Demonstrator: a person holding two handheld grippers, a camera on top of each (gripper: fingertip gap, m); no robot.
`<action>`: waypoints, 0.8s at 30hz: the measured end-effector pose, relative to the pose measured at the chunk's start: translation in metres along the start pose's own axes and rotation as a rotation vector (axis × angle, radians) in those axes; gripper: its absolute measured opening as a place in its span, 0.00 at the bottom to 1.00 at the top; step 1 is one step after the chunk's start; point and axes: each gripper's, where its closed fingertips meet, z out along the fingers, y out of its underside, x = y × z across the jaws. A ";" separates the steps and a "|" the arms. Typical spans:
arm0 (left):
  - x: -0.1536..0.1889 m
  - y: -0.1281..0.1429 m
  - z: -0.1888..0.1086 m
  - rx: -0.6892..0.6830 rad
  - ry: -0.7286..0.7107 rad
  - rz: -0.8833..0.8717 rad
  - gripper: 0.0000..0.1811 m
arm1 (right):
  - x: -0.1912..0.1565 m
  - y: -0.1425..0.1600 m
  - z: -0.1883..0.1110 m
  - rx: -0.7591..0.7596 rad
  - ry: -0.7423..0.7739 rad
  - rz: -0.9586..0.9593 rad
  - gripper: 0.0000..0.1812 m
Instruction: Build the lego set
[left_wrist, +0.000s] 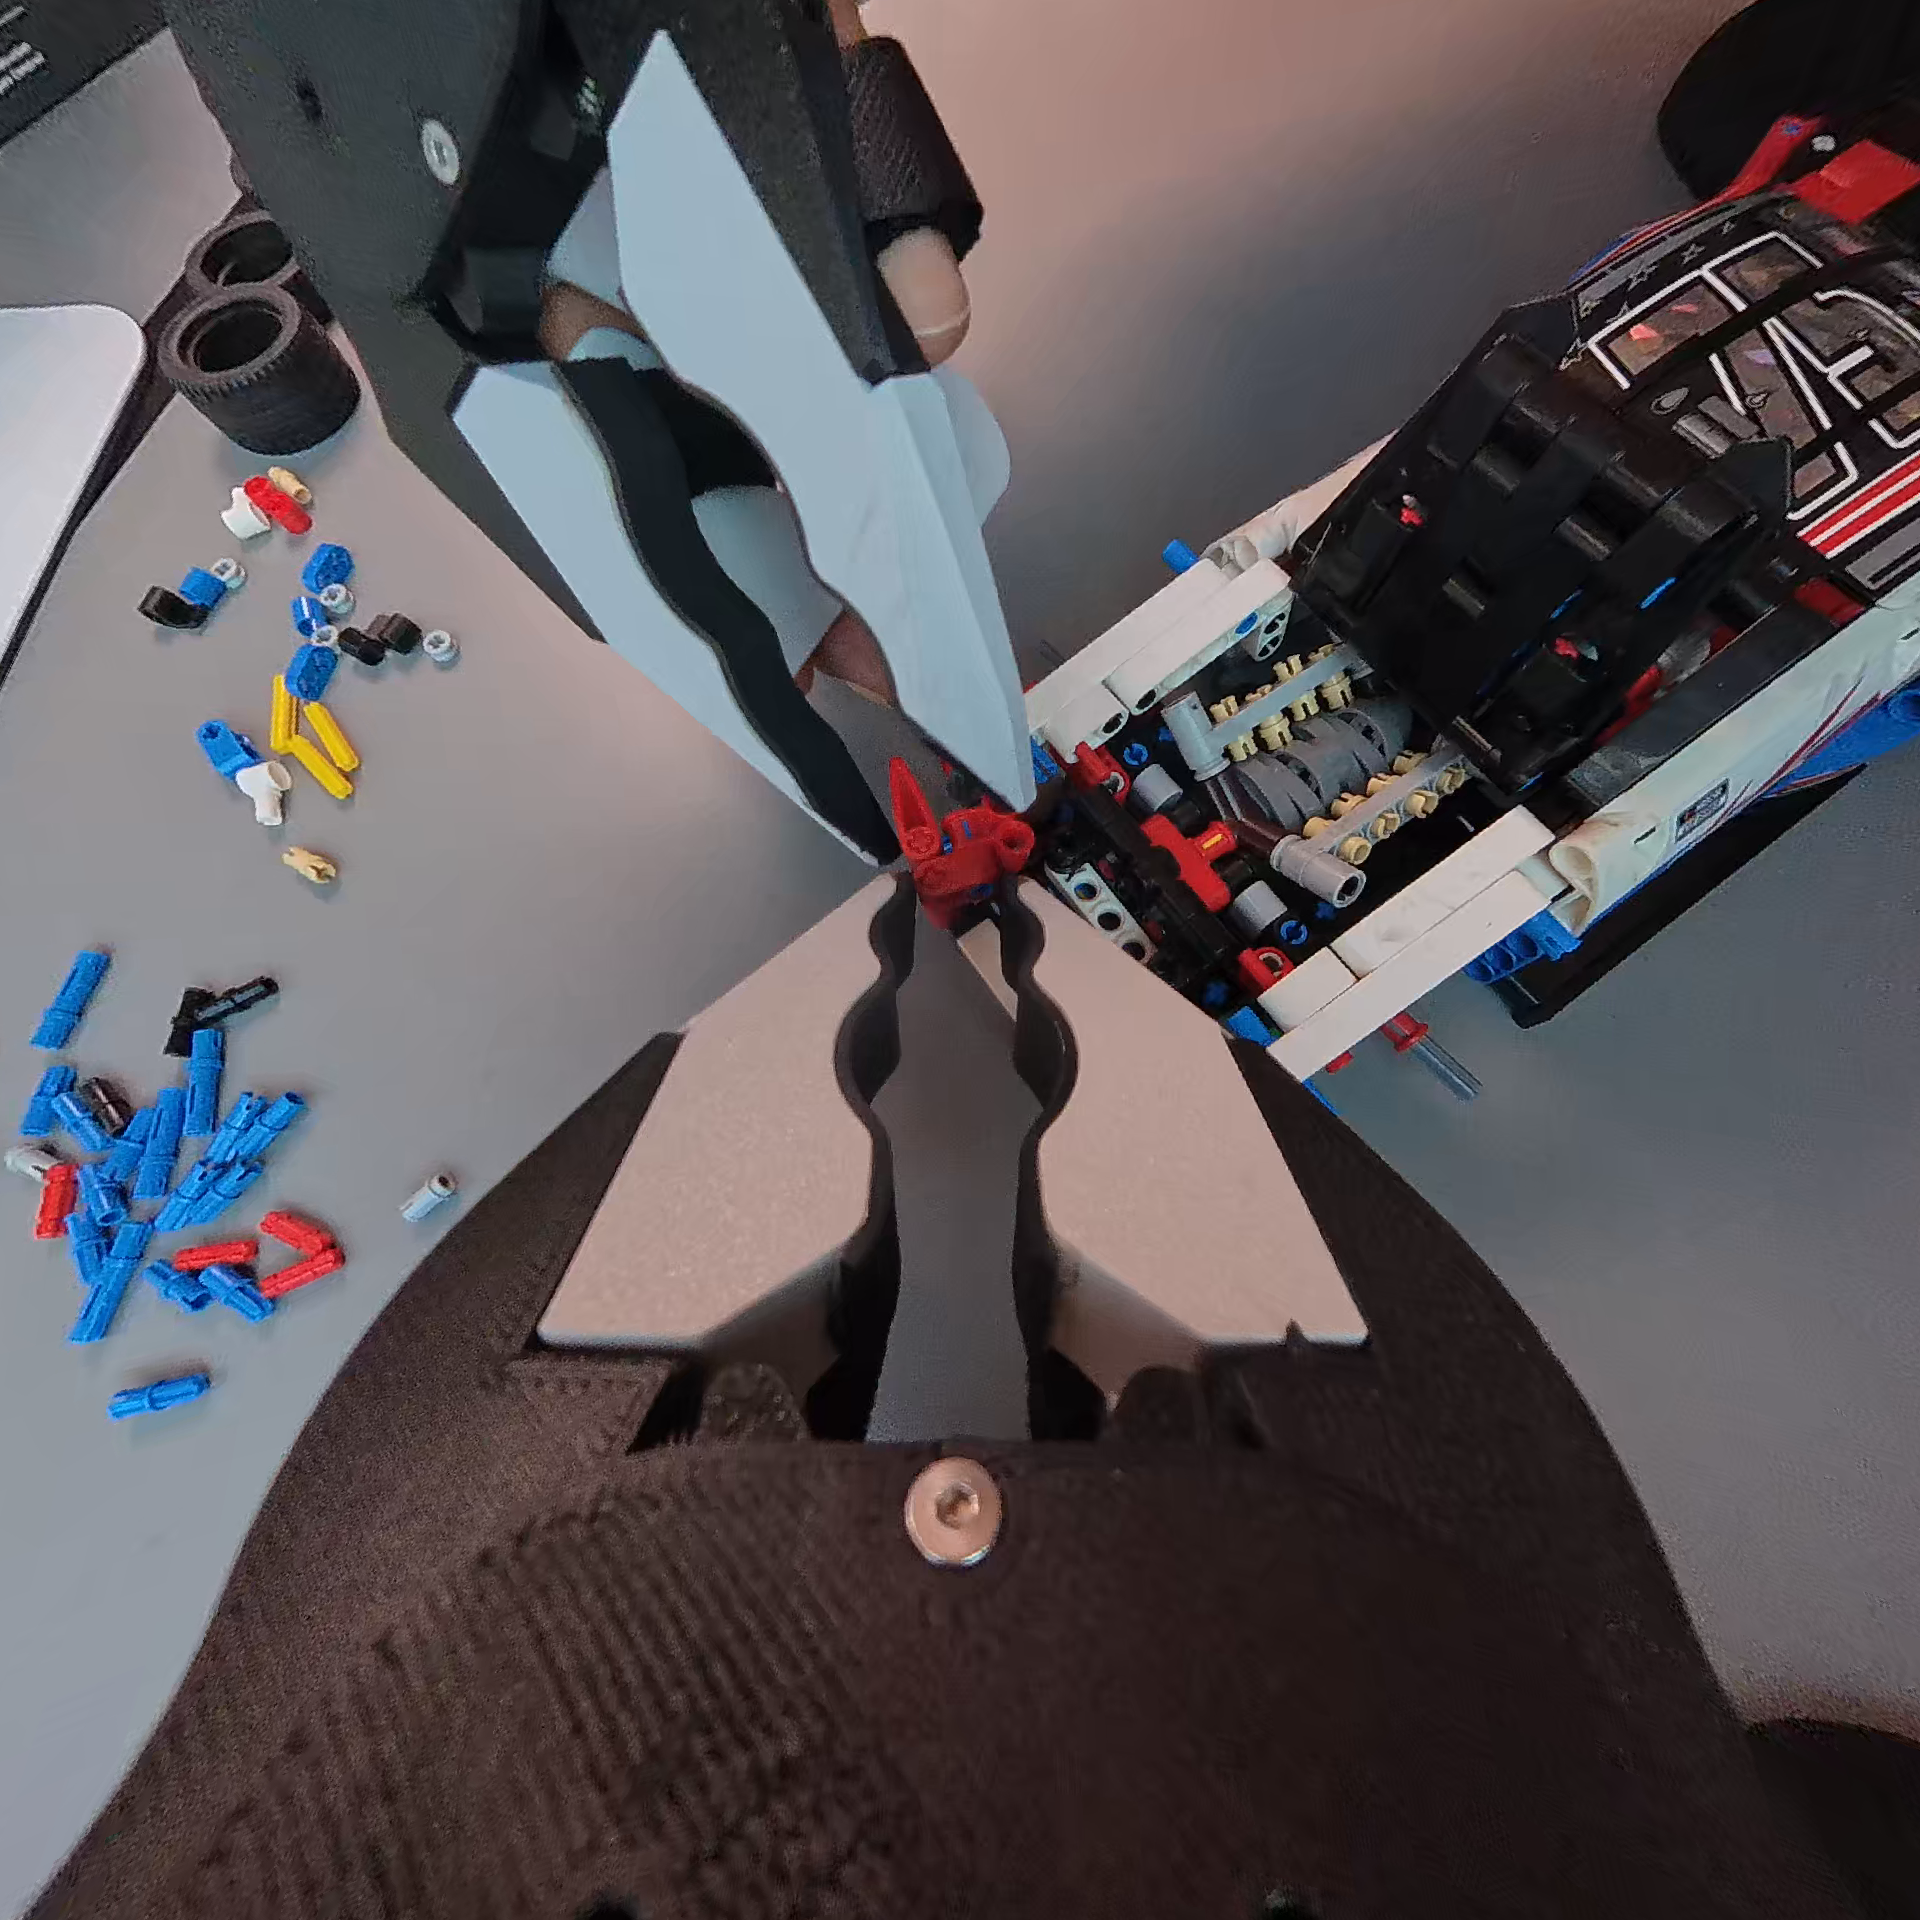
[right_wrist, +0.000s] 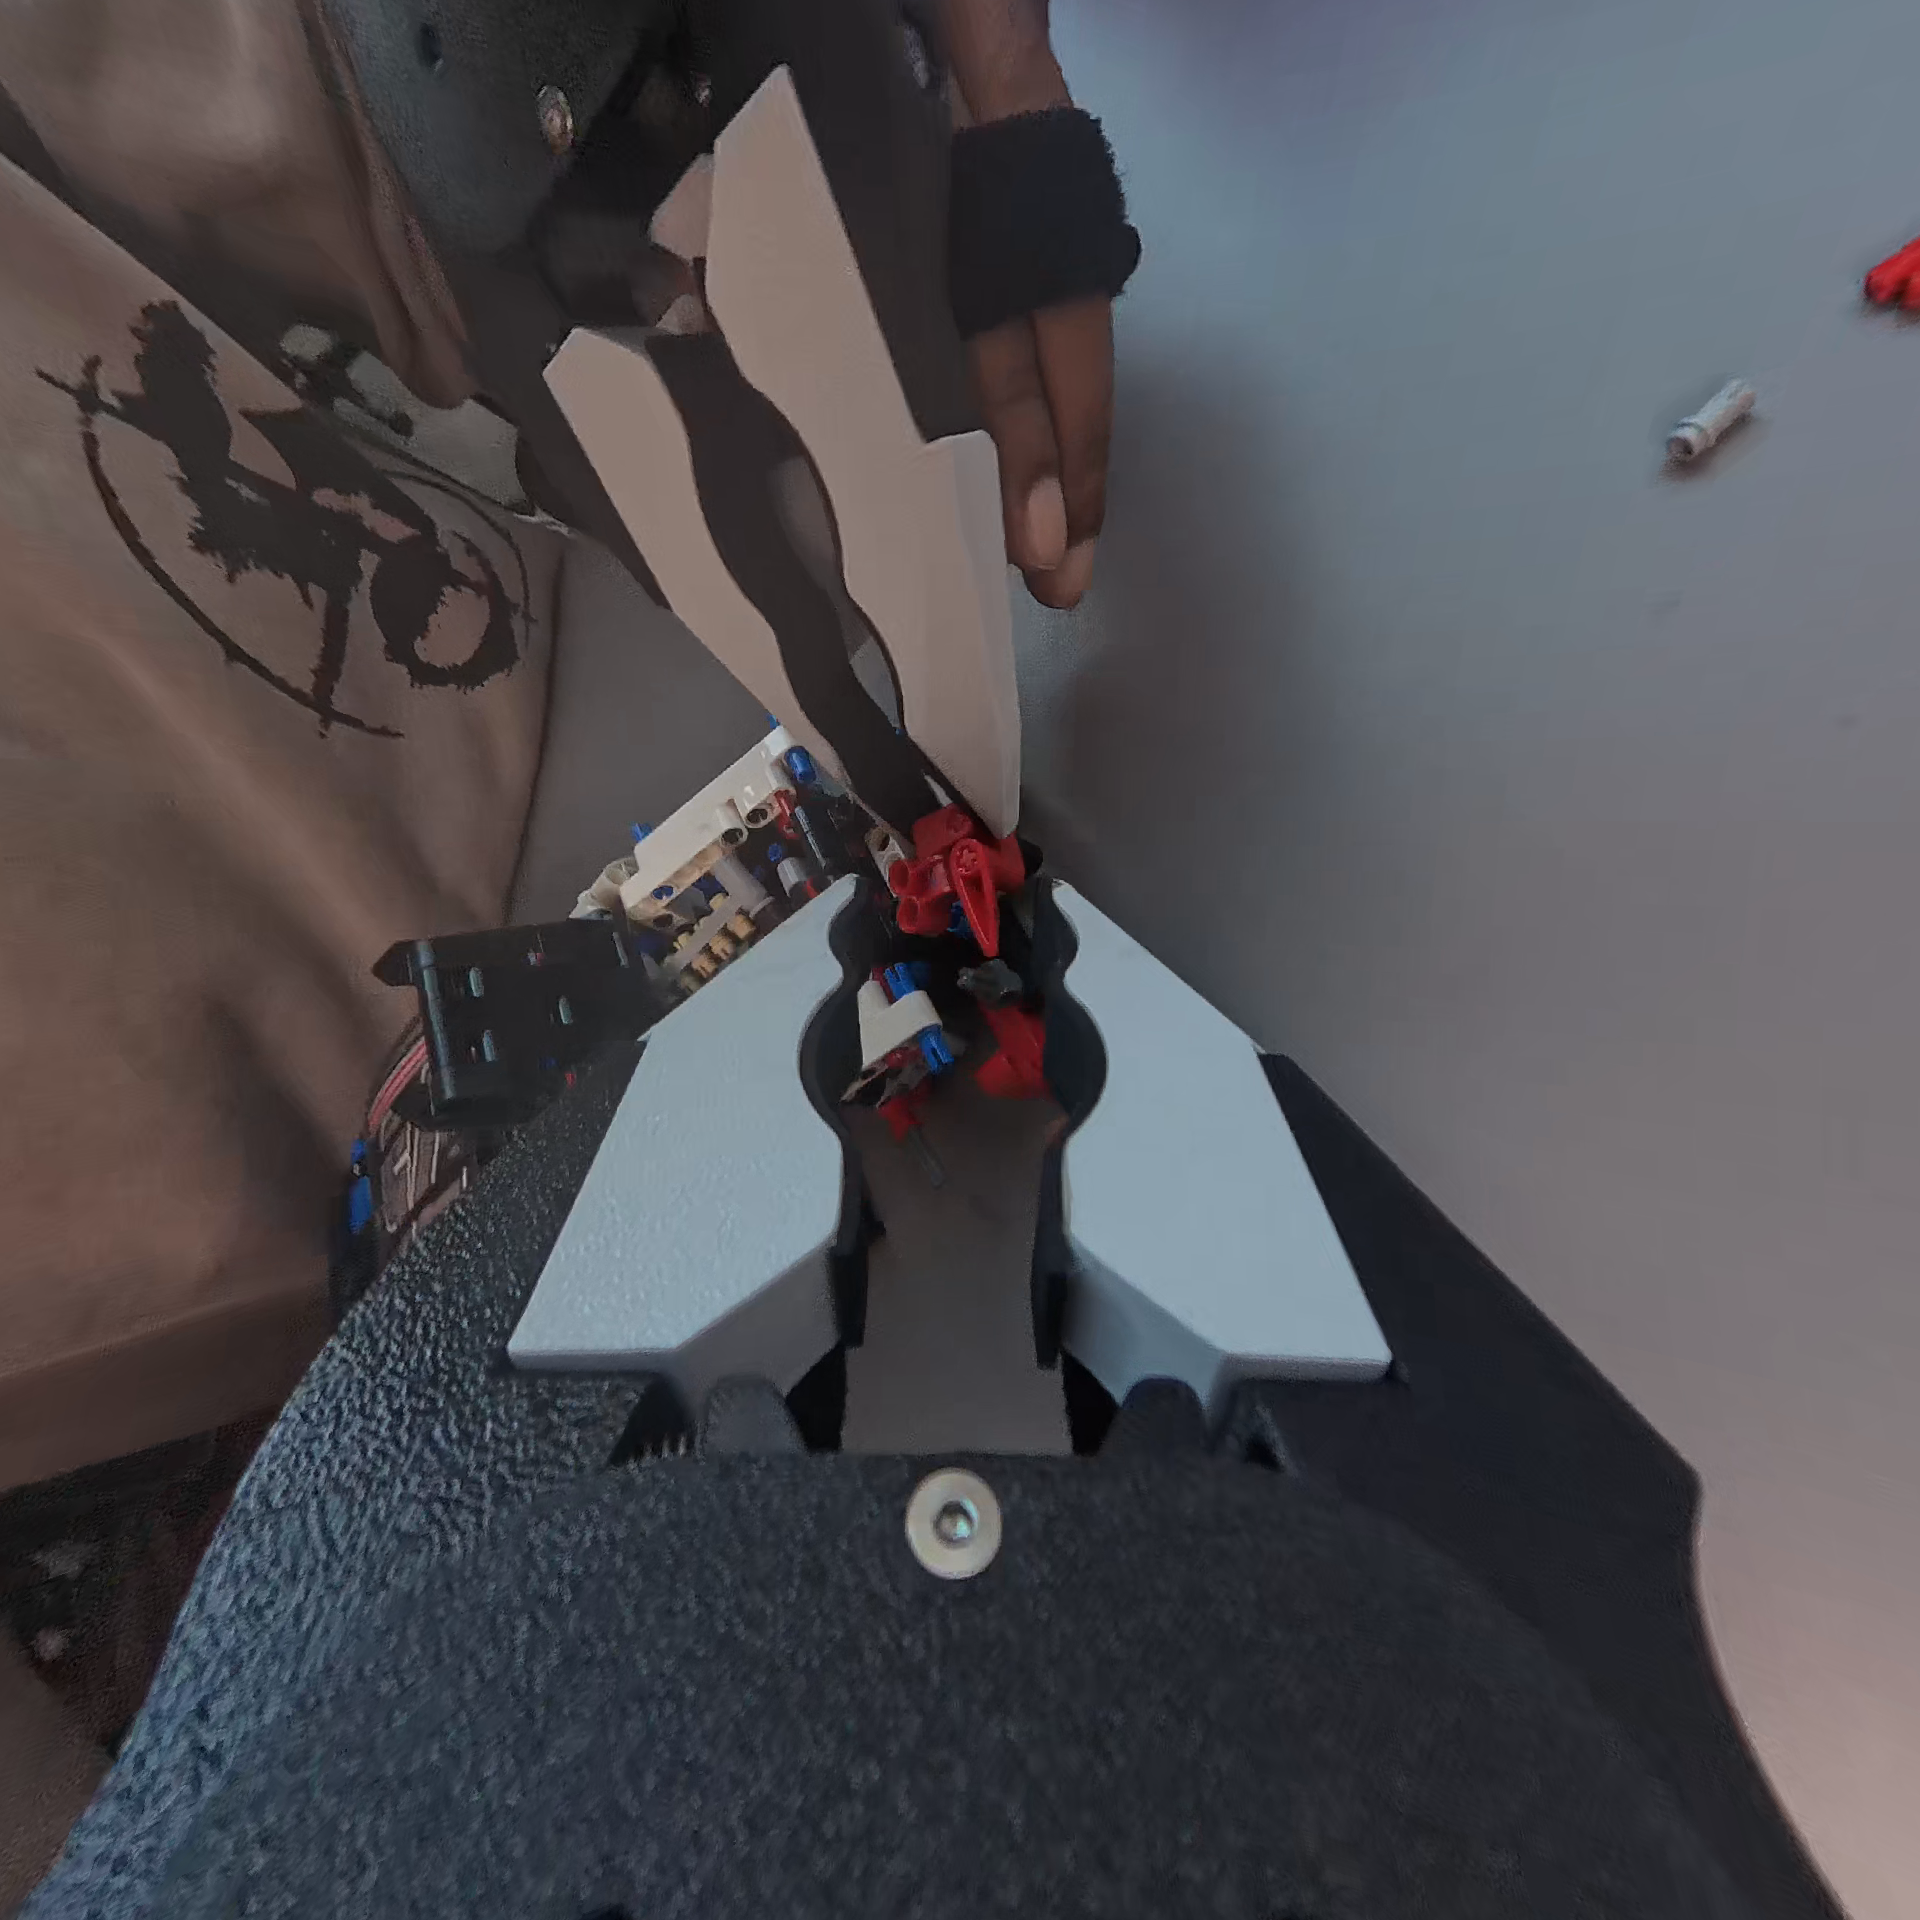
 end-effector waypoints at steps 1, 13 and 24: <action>0.001 0.000 -0.001 -0.010 -0.001 -0.005 0.07 | -0.002 0.001 -0.001 -0.007 0.016 -0.060 0.16; 0.004 0.001 0.000 -0.024 -0.040 -0.069 0.07 | -0.001 0.007 0.001 -0.097 0.179 -0.305 0.12; 0.002 -0.001 0.003 0.014 -0.045 -0.074 0.07 | 0.000 0.006 -0.001 -0.091 0.199 -0.299 0.11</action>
